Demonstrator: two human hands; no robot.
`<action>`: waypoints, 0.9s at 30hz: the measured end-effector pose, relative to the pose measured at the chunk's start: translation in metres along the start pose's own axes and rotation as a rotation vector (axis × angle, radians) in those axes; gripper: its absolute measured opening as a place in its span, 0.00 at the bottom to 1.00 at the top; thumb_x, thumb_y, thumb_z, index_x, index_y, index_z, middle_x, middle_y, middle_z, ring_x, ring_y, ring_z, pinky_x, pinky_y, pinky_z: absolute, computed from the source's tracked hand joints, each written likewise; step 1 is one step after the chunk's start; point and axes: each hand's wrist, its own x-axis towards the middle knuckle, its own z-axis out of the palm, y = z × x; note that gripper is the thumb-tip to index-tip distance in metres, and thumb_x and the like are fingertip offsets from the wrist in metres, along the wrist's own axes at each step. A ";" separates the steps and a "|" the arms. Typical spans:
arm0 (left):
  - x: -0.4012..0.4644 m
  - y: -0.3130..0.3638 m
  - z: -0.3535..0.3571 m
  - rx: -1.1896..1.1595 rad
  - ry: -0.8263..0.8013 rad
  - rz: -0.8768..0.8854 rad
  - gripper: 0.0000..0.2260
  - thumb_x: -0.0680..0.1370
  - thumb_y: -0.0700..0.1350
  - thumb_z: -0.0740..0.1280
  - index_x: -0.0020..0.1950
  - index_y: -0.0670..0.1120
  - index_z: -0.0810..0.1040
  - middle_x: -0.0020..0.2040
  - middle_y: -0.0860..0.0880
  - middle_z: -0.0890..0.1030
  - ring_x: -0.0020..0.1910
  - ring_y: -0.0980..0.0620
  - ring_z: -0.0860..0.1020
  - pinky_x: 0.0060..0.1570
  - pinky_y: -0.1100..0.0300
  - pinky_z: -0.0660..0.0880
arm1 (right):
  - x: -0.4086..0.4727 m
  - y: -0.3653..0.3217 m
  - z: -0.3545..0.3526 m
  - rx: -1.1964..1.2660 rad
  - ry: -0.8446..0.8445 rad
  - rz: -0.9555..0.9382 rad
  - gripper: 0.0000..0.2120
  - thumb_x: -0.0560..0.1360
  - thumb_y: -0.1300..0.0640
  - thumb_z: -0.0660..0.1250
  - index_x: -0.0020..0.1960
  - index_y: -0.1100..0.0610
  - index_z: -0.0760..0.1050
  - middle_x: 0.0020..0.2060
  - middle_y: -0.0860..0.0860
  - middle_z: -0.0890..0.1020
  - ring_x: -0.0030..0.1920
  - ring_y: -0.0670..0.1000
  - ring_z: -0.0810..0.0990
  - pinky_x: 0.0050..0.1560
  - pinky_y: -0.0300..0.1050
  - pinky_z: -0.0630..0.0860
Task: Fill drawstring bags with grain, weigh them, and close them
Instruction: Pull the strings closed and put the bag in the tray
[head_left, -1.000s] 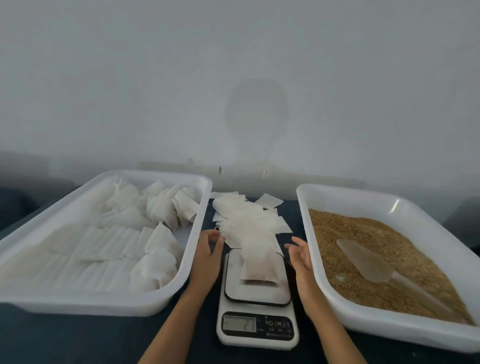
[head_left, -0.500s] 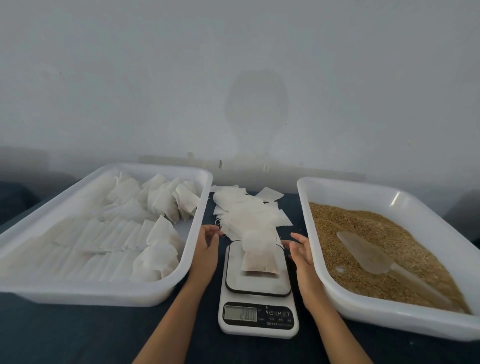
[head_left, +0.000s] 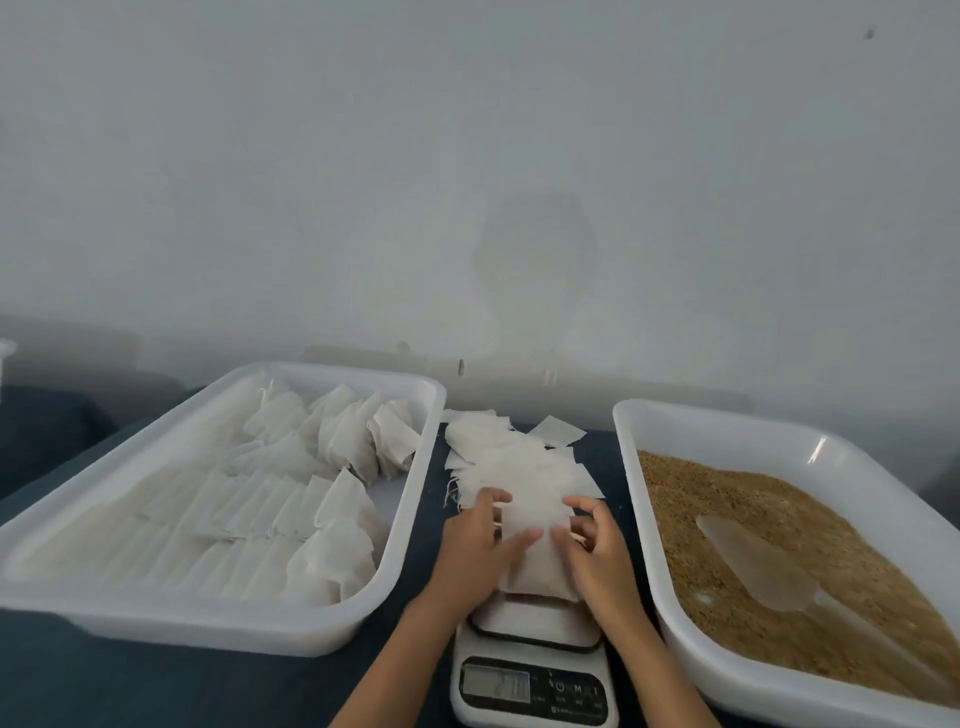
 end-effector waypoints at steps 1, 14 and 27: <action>-0.002 0.004 0.000 0.021 0.010 0.026 0.21 0.73 0.52 0.72 0.61 0.53 0.68 0.50 0.55 0.75 0.51 0.59 0.75 0.50 0.68 0.73 | 0.001 -0.006 0.001 -0.028 0.021 -0.035 0.14 0.74 0.65 0.68 0.55 0.51 0.73 0.47 0.50 0.79 0.50 0.46 0.78 0.44 0.32 0.72; -0.021 0.089 -0.098 0.450 0.339 0.169 0.05 0.79 0.44 0.60 0.47 0.43 0.71 0.40 0.47 0.74 0.40 0.48 0.73 0.40 0.57 0.67 | 0.024 -0.127 0.057 0.003 -0.128 -0.392 0.11 0.74 0.64 0.67 0.48 0.48 0.75 0.41 0.48 0.80 0.44 0.43 0.78 0.45 0.29 0.72; 0.006 0.028 -0.167 0.447 0.016 -0.400 0.18 0.78 0.45 0.66 0.63 0.37 0.71 0.53 0.43 0.76 0.50 0.45 0.78 0.51 0.58 0.75 | 0.019 -0.153 0.159 -0.538 -0.513 -0.027 0.23 0.80 0.60 0.56 0.72 0.61 0.55 0.64 0.59 0.71 0.62 0.57 0.73 0.56 0.47 0.69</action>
